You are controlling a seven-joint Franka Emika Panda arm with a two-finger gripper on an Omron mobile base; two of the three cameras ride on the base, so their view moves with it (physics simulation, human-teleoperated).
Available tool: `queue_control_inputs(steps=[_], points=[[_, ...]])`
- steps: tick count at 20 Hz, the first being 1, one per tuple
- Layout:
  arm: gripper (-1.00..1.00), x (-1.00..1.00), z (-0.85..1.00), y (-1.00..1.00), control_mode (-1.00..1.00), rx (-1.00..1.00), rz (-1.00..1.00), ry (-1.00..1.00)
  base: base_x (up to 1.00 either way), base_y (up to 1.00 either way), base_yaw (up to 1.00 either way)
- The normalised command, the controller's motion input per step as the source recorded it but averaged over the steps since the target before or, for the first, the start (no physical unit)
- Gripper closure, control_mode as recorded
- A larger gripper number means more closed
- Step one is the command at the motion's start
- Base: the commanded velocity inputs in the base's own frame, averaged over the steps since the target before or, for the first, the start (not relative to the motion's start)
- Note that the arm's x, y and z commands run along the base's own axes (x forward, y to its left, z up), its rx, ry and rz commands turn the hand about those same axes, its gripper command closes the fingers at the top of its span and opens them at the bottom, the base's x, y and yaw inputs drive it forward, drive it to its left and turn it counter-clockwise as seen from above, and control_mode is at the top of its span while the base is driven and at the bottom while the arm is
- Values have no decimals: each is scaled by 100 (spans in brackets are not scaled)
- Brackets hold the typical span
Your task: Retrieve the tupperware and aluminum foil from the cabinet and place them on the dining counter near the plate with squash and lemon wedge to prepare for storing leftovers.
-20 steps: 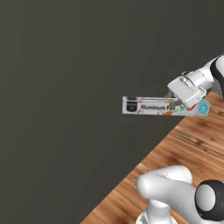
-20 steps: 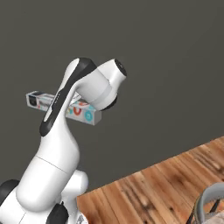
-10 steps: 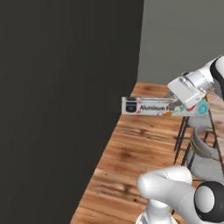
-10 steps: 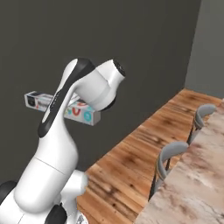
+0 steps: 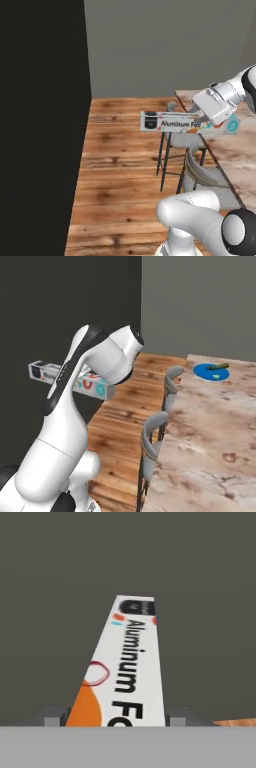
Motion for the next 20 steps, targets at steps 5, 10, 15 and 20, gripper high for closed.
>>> queue_control_inputs(steps=[5, 10, 15, 20], points=[[100, 0, 0, 0, 100, 0, 0, 0, 69, 33, -60], [100, 0, 0, 0, 100, 0, 0, 0, 58, 54, -64], [100, 0, 0, 0, 100, 0, 0, 0, 59, 84, -61], [100, 0, 0, 0, 100, 0, 0, 0, 62, 99, -58]])
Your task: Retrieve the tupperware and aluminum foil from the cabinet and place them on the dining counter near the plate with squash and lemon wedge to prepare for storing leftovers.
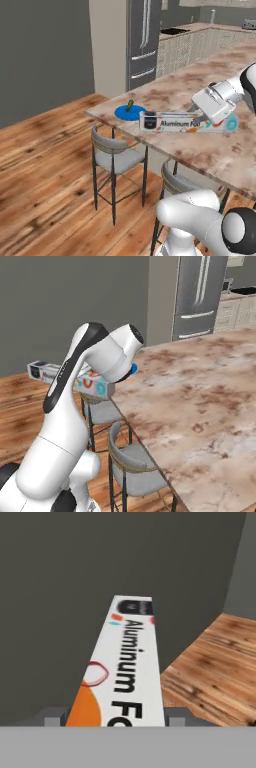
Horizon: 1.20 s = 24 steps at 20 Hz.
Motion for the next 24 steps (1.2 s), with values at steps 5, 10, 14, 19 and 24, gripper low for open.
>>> queue_control_inputs(steps=[5, 10, 14, 19, 24], points=[[100, 0, 0, 0, 100, 0, 0, 0, 62, 99, -60], [100, 0, 0, 0, 100, 0, 0, 0, 37, 100, -54], [100, 0, 0, 0, 100, 0, 0, 0, 25, 100, -52], [100, 0, 0, 0, 100, 0, 0, 0, 22, 100, -49], [100, 0, 0, 0, 100, 0, 0, 0, 32, 100, -26]])
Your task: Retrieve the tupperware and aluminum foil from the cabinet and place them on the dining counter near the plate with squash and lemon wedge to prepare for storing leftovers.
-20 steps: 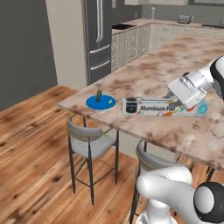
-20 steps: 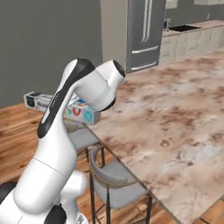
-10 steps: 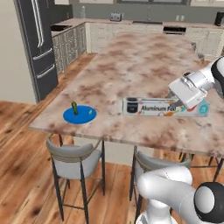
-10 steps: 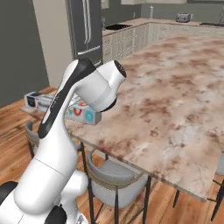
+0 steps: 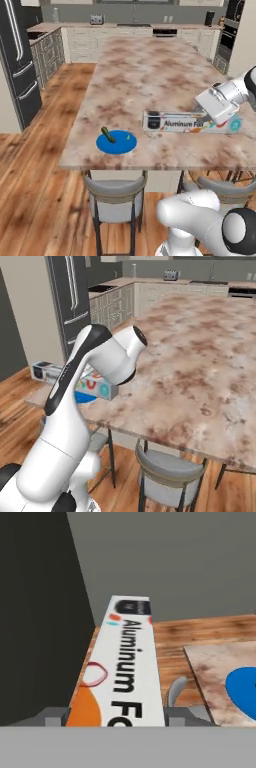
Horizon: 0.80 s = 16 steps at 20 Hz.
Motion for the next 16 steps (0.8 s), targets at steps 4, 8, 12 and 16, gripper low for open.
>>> queue_control_inputs(steps=[4, 8, 12, 16], points=[[100, 0, 0, 0, 100, 0, 0, 0, 42, 100, -7], [100, 0, 0, 0, 100, 0, 0, 0, 89, 67, -5], [100, 0, 0, 0, 100, 0, 0, 0, 100, 0, -22], [100, 20, 0, -2, -100, 0, -10, 0, 71, -8, -25]])
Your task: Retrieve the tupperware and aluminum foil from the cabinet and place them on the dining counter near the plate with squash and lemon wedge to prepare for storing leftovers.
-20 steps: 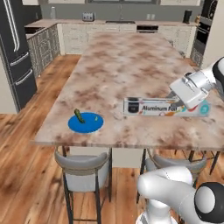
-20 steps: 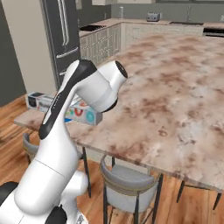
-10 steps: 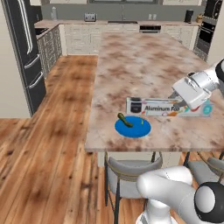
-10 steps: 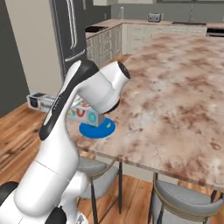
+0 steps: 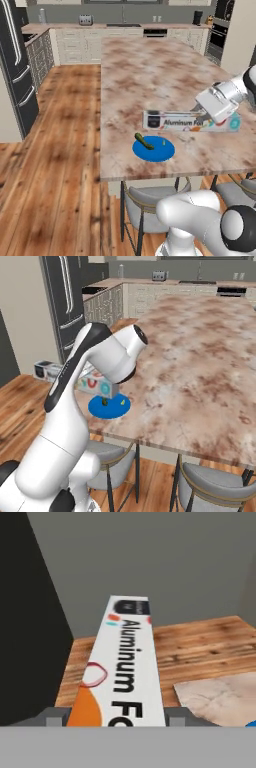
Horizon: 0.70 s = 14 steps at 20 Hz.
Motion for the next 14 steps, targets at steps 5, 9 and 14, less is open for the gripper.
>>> queue_control_inputs(steps=[5, 9, 14], points=[[100, 74, -16, -39, -100, -1, -47, 3, 0, 0, 0], [100, 43, -16, -66, -100, 0, -50, 18, 0, 0, 0], [100, 27, -39, -50, -100, -1, -46, 13, 0, 0, 0]])
